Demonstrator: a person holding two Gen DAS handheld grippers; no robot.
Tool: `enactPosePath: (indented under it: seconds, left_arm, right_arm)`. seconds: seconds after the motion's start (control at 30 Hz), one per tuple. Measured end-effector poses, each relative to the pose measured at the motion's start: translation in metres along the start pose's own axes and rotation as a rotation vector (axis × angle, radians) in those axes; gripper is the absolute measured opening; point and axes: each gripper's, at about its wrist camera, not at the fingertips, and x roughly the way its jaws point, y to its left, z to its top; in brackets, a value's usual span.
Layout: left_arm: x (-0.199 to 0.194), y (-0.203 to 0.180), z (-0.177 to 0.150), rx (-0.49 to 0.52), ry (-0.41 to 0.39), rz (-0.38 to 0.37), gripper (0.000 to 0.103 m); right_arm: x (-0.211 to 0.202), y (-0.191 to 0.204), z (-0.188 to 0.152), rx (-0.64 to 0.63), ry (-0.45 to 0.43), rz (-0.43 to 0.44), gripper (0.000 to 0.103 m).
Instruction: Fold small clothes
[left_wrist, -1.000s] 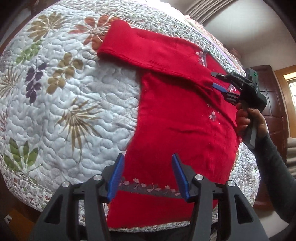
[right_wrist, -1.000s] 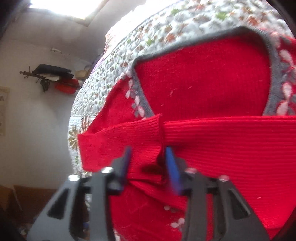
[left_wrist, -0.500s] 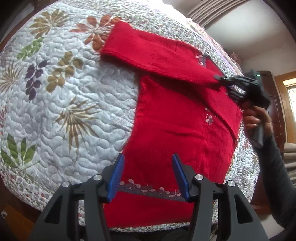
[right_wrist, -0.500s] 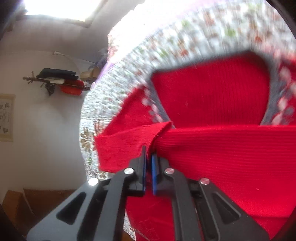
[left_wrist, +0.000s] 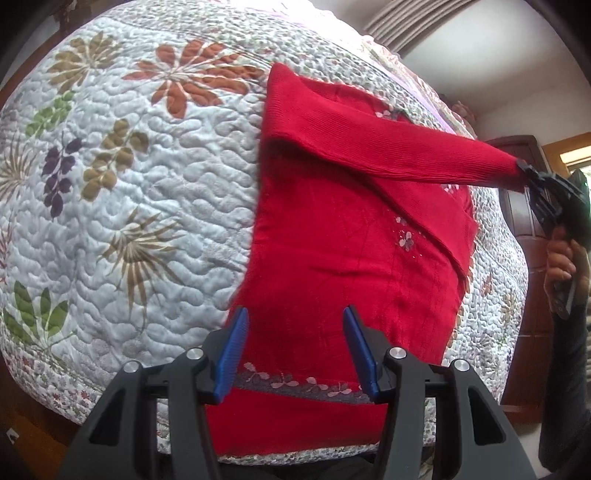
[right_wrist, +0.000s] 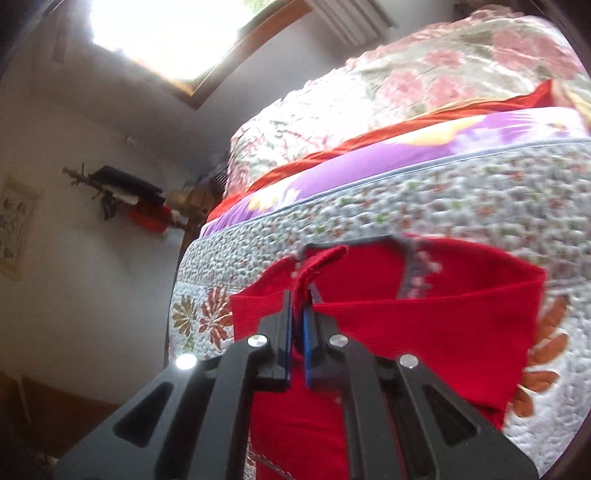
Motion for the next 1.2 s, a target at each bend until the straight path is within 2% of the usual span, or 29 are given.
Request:
enactPosePath:
  seconds: [0.17,0.37,0.83,0.9,0.93,0.97,1.1,1.2]
  left_arm:
    - [0.004,-0.012,0.000,0.028,0.011,-0.006,0.053]
    - [0.008,-0.019,-0.001,0.048,0.021,-0.008,0.053]
    - [0.017,-0.019,0.003,0.055,0.047,0.007,0.053]
    - [0.020,-0.020,0.004,0.057,0.055,0.008,0.053]
    - [0.021,-0.020,0.003,0.058,0.059,0.008,0.053]
    - [0.022,-0.021,0.004,0.059,0.061,0.008,0.053]
    - [0.022,-0.021,0.004,0.059,0.063,0.005,0.053]
    - [0.024,-0.021,0.005,0.061,0.070,0.008,0.053]
  right_arm:
    - [-0.027,-0.033,-0.012,0.047,-0.035,-0.039,0.003]
    - [-0.037,-0.076,-0.025,0.119,-0.045,-0.084,0.003]
    - [-0.004,-0.161,-0.061,0.245,0.022,-0.174,0.003]
    - [0.005,-0.175,-0.066,0.259,0.037,-0.180,0.006]
    - [0.008,-0.182,-0.069,0.278,0.046,-0.180,0.012]
    - [0.007,-0.192,-0.072,0.320,0.033,-0.169,0.013]
    - [-0.003,-0.211,-0.074,0.429,-0.018,-0.092,0.013]
    - [0.000,-0.211,-0.069,0.416,-0.007,-0.098,0.013]
